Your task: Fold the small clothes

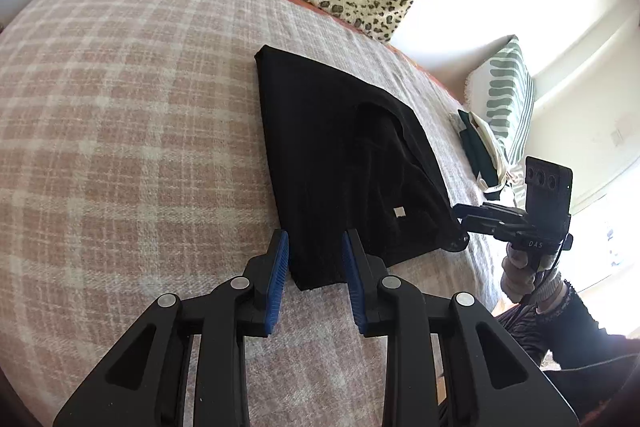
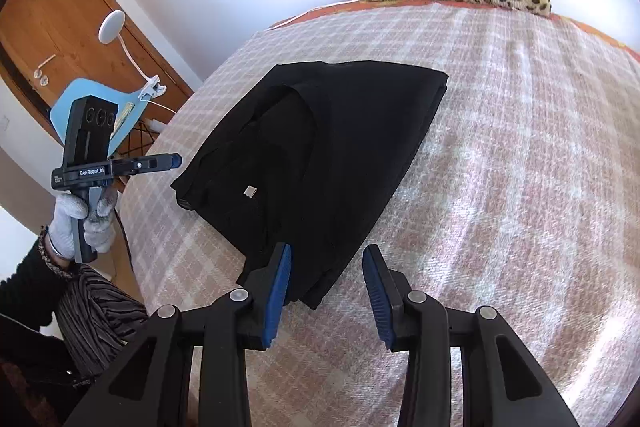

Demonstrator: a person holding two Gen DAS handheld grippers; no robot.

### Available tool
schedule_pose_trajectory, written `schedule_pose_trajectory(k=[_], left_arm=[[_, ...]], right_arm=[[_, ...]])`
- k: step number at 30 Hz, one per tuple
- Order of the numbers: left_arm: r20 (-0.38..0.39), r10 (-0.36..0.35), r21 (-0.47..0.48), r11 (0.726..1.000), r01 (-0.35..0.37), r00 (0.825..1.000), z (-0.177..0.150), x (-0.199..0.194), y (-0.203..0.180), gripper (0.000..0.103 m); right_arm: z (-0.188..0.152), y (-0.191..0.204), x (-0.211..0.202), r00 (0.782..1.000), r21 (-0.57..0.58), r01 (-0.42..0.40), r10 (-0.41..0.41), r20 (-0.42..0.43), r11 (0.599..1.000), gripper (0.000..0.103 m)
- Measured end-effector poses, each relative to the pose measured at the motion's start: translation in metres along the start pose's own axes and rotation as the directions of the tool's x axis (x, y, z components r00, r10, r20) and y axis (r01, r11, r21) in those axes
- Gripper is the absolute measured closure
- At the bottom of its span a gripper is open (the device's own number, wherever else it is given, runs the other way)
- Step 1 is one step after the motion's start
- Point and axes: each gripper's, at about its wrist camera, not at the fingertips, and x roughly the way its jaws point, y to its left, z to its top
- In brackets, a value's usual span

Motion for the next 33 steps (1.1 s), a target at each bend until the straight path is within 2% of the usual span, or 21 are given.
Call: schedule_pose_trajectory(k=[2,4,6,7,9,11,14,15,16,17,19,20,21,24,27,29,33], left_arm=[[-0.022,-0.01,-0.003,1.0,0.009,1.0,-0.002,0.007,-0.002,0.077],[-0.04,0.015,0.017,1.0,-0.015,0.999,-0.004,0.015,-0.006,0.078],[-0.047,0.044,0.051,0.998,-0.041,0.998,-0.005,0.022,-0.011,0.085],[-0.039,0.053,0.062,0.997,-0.05,0.998,-0.005,0.022,-0.012,0.094],[-0.021,0.066,0.07,0.996,-0.064,0.998,-0.005,0.017,-0.012,0.095],[-0.002,0.062,0.066,0.996,-0.061,0.998,-0.006,0.01,-0.009,0.096],[-0.001,0.123,0.106,0.987,-0.122,0.992,-0.011,0.007,-0.006,0.096],[-0.009,0.135,0.114,0.985,-0.133,0.991,-0.013,0.009,-0.005,0.096],[-0.024,0.135,0.117,0.984,-0.131,0.991,-0.014,0.011,-0.003,0.096],[-0.04,0.132,0.116,0.985,-0.127,0.99,-0.015,0.011,-0.002,0.094],[-0.043,0.138,0.114,0.985,-0.132,0.989,-0.013,0.005,-0.002,0.091],[-0.034,0.141,0.122,0.983,-0.136,0.989,-0.01,0.001,-0.004,0.091],[-0.015,0.146,0.128,0.981,-0.143,0.989,-0.007,-0.005,-0.004,0.09],[0.048,0.13,0.094,0.987,-0.134,0.99,0.009,-0.021,-0.002,0.085],[0.101,0.107,0.06,0.992,-0.113,0.989,0.028,-0.03,-0.003,0.084],[0.127,0.104,0.061,0.992,-0.112,0.986,0.039,-0.028,-0.009,0.084],[0.118,0.111,0.08,0.989,-0.121,0.987,0.06,-0.005,-0.021,0.084]], right_arm=[[-0.004,0.0,0.005,1.0,0.032,-0.019,0.019,-0.023,0.999,0.063],[-0.007,0.003,0.012,0.999,0.027,0.002,-0.001,-0.047,1.0,0.068],[-0.008,0.006,0.018,0.998,0.022,0.013,-0.012,-0.066,1.0,0.08],[-0.008,0.007,0.019,0.997,0.02,0.022,-0.02,-0.068,1.0,0.083],[-0.007,0.008,0.02,0.998,0.016,0.024,-0.023,-0.064,1.0,0.096],[-0.007,0.006,0.014,0.997,0.009,0.044,-0.043,-0.06,0.999,0.098],[-0.005,0.003,-0.003,0.999,0.01,0.029,-0.029,-0.029,1.0,0.1],[-0.006,0.006,-0.004,0.997,-0.025,0.069,-0.07,-0.033,0.997,0.1],[-0.008,0.01,-0.002,0.994,-0.064,0.104,-0.106,-0.04,0.993,0.1],[-0.01,0.011,0.002,0.993,-0.078,0.102,-0.107,-0.057,0.992,0.098],[-0.013,0.01,0.008,0.989,-0.074,0.111,-0.117,-0.088,0.991,0.089],[-0.012,0.009,0.007,0.989,-0.076,0.112,-0.118,-0.087,0.991,0.078],[-0.01,0.008,0.003,0.991,-0.084,0.109,-0.115,-0.074,0.99,0.073],[0.002,0.001,-0.02,0.997,-0.057,0.079,-0.078,0.01,0.995,0.066],[0.019,-0.014,-0.036,0.994,0.016,0.044,-0.045,0.097,0.999,0.063],[0.031,-0.023,-0.034,0.989,0.062,0.063,-0.07,0.126,0.996,0.063],[0.057,-0.043,-0.017,0.982,0.122,0.125,-0.14,0.127,0.985,0.063]])
